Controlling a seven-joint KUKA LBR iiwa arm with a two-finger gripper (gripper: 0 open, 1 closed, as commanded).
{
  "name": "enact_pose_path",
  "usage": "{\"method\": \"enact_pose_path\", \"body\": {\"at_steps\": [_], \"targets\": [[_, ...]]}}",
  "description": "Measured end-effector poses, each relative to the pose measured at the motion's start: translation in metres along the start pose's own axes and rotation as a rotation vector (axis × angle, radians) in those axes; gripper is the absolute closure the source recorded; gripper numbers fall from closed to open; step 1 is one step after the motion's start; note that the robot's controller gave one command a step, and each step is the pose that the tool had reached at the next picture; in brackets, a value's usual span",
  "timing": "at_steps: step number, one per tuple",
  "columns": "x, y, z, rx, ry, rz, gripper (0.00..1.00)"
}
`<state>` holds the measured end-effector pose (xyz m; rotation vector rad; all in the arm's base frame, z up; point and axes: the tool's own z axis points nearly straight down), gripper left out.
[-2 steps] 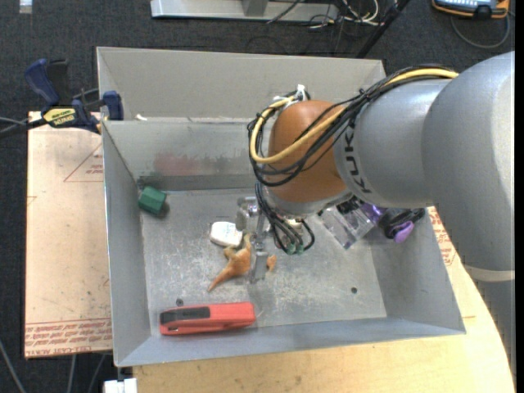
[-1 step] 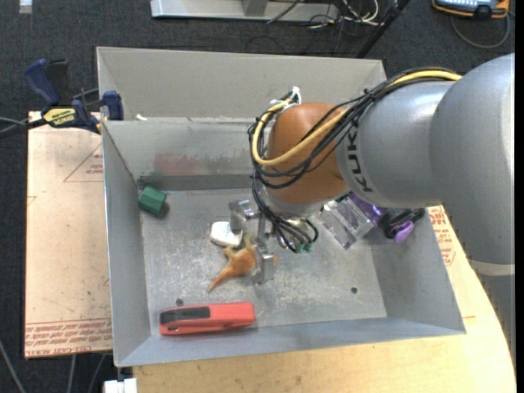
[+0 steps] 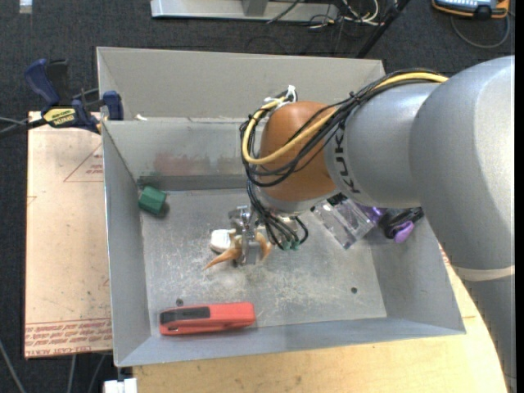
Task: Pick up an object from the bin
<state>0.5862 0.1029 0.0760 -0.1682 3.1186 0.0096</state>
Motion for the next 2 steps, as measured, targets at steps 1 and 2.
{"method": "enact_pose_path", "body": {"at_steps": [1,2], "targets": [[0.000,0.000,0.000,0.000,0.000,0.000,1.00],[-0.002,0.003,-0.151,-0.001,-0.006,-0.060,1.00]]}}
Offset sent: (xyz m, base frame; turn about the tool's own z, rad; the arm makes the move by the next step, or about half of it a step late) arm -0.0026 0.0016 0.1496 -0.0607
